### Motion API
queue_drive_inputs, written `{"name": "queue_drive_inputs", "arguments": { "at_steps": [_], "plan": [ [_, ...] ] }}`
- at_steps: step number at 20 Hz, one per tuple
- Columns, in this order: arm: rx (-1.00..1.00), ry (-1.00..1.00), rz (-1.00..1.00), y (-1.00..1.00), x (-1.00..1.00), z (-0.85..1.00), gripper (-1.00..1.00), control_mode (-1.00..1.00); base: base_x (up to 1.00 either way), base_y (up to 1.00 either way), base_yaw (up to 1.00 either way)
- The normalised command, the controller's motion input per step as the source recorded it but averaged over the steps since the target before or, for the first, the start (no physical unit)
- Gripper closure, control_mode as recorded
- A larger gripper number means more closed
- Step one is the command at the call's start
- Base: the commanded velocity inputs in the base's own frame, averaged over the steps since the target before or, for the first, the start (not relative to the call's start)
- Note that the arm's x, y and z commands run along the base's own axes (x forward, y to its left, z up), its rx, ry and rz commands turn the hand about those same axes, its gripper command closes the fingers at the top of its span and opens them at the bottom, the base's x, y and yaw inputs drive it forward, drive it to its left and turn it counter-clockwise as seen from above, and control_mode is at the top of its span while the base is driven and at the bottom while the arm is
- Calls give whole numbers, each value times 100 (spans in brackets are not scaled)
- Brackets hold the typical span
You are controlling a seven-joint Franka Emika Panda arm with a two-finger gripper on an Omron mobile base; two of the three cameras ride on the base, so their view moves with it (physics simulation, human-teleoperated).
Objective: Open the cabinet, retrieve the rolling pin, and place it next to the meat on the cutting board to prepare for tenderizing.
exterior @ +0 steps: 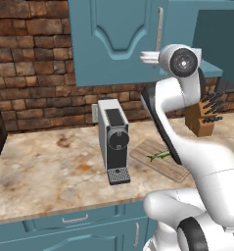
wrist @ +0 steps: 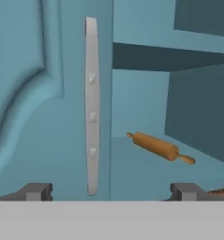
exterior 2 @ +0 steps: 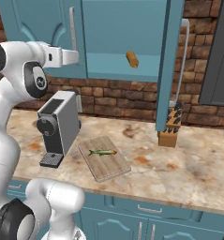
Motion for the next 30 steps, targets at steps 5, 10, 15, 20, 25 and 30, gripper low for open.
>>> {"name": "queue_drive_inputs", "arguments": {
  "at_steps": [5,10,15,20,25,30],
  "plan": [
    [-1,-3,20,0,3,21,-100,-100,0,0,0],
    [0,1,10,-1,8,1,-100,-100,0,0,0],
    [0,0,2,-5,34,0,-100,-100,0,0,0],
    [0,4,0,-1,51,1,-100,-100,0,0,0],
    [0,5,0,0,40,0,-100,-100,0,0,0],
    [0,4,0,0,30,0,-100,-100,0,0,0]
  ]
}}
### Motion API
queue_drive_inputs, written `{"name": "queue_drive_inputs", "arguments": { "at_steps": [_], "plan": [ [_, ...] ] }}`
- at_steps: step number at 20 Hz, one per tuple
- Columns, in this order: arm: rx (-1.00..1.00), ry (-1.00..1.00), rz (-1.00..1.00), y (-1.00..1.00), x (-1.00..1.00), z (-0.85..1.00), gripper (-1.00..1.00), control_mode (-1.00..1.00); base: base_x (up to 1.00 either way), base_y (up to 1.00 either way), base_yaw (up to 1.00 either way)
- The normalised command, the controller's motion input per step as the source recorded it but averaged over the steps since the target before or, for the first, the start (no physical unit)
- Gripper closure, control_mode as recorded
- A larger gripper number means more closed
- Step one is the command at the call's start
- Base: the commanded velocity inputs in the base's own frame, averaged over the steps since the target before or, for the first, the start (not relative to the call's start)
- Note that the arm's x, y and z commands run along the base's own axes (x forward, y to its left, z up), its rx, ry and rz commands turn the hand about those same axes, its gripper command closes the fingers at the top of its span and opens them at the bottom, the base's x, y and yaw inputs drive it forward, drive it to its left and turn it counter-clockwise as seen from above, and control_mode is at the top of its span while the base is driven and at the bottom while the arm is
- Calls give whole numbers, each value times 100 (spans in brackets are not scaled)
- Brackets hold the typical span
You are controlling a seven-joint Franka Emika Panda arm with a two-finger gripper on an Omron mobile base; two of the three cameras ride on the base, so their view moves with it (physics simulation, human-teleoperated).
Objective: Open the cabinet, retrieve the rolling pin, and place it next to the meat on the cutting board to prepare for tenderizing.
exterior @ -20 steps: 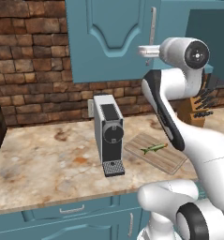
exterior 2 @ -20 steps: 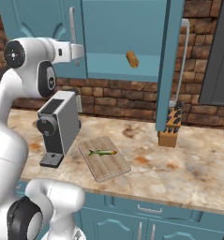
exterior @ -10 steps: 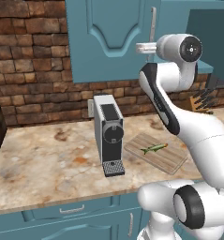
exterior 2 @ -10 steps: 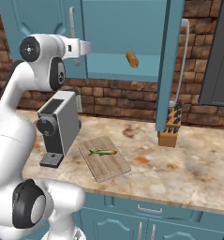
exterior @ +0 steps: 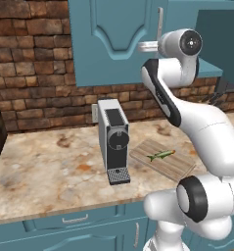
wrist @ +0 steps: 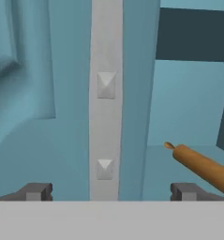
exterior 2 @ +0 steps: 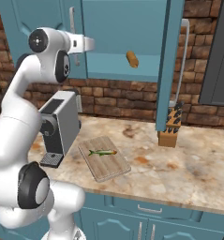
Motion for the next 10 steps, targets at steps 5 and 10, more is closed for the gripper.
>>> {"name": "queue_drive_inputs", "arguments": {
  "at_steps": [5,10],
  "plan": [
    [0,4,0,0,28,0,-100,-100,0,0,0],
    [0,4,0,0,26,0,100,-100,0,0,0]
  ]
}}
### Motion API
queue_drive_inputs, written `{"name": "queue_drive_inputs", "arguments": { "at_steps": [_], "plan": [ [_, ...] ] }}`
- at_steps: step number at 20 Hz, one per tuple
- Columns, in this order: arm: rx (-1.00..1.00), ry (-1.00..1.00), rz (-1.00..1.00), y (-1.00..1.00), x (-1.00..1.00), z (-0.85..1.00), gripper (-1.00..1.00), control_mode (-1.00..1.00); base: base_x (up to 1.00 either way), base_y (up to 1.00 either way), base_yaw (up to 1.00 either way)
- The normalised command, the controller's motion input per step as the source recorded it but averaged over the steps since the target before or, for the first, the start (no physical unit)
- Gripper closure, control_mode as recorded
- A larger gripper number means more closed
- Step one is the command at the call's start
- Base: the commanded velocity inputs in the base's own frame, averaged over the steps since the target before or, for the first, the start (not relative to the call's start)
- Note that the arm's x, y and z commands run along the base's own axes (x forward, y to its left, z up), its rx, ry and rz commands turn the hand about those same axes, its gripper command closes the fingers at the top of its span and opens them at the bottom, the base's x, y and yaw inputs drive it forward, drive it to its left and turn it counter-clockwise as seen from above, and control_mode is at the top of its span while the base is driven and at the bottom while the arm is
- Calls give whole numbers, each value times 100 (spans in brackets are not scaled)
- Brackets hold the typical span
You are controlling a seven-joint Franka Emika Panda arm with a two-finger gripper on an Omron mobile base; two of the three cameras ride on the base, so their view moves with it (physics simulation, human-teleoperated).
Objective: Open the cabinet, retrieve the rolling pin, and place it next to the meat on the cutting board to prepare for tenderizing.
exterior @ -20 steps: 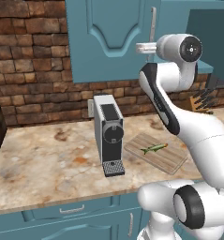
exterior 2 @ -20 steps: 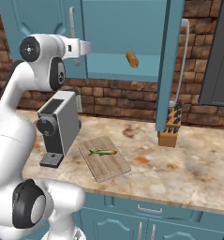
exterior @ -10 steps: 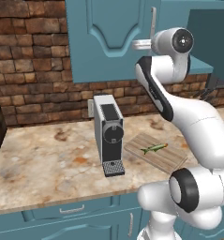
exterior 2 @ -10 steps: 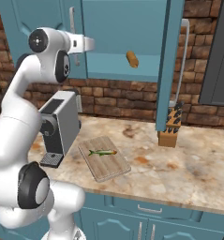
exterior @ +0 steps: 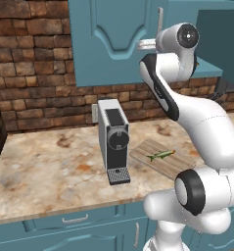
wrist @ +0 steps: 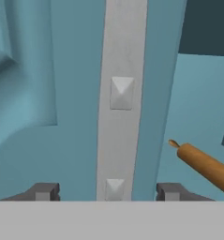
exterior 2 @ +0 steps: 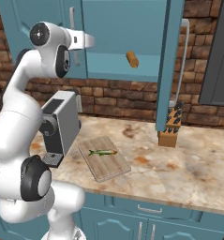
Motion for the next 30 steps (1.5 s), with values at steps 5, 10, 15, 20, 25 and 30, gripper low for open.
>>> {"name": "queue_drive_inputs", "arguments": {
  "at_steps": [5,10,15,20,25,30],
  "plan": [
    [0,0,0,1,4,0,100,-100,0,0,0],
    [0,0,0,4,6,0,100,-100,0,0,0],
    [0,0,2,0,25,0,100,-100,0,0,0],
    [0,0,4,0,32,0,100,-100,0,0,0],
    [0,0,3,0,15,0,100,-100,0,0,0],
    [0,0,0,9,-1,-1,100,-100,0,0,0]
  ]
}}
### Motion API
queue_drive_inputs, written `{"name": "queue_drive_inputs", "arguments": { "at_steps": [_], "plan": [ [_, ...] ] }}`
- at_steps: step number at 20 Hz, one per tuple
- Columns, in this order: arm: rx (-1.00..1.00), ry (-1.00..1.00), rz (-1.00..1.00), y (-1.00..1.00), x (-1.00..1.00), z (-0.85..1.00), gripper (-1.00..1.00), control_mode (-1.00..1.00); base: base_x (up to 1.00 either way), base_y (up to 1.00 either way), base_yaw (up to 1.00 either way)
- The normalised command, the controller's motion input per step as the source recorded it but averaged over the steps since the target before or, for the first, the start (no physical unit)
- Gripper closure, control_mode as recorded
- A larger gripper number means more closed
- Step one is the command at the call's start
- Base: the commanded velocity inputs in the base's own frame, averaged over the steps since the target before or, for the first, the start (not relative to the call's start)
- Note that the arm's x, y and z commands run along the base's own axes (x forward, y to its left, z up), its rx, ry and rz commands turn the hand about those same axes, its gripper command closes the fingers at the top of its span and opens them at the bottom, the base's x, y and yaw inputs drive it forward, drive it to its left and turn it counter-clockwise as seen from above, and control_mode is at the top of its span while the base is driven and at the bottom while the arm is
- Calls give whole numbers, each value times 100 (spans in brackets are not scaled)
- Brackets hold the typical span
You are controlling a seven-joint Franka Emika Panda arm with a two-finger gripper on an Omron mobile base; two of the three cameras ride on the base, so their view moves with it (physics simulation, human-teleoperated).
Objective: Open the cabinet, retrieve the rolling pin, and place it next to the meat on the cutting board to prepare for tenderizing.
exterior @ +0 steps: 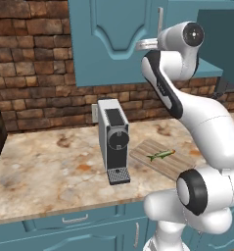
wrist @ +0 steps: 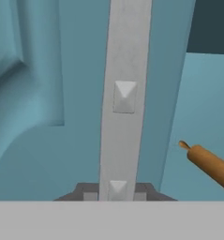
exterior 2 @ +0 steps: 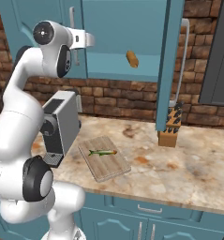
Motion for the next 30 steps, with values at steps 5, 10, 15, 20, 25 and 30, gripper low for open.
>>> {"name": "queue_drive_inputs", "arguments": {
  "at_steps": [5,10,15,20,25,30],
  "plan": [
    [0,-1,0,31,-16,0,100,-100,0,0,0],
    [0,-5,0,35,-50,0,100,-100,0,0,0],
    [0,-6,0,45,-72,0,100,-100,0,0,0],
    [0,-2,0,60,-66,-3,100,-100,0,0,0],
    [0,0,0,72,-64,-10,100,-100,0,0,0],
    [0,0,0,82,-64,-9,100,-100,0,0,0]
  ]
}}
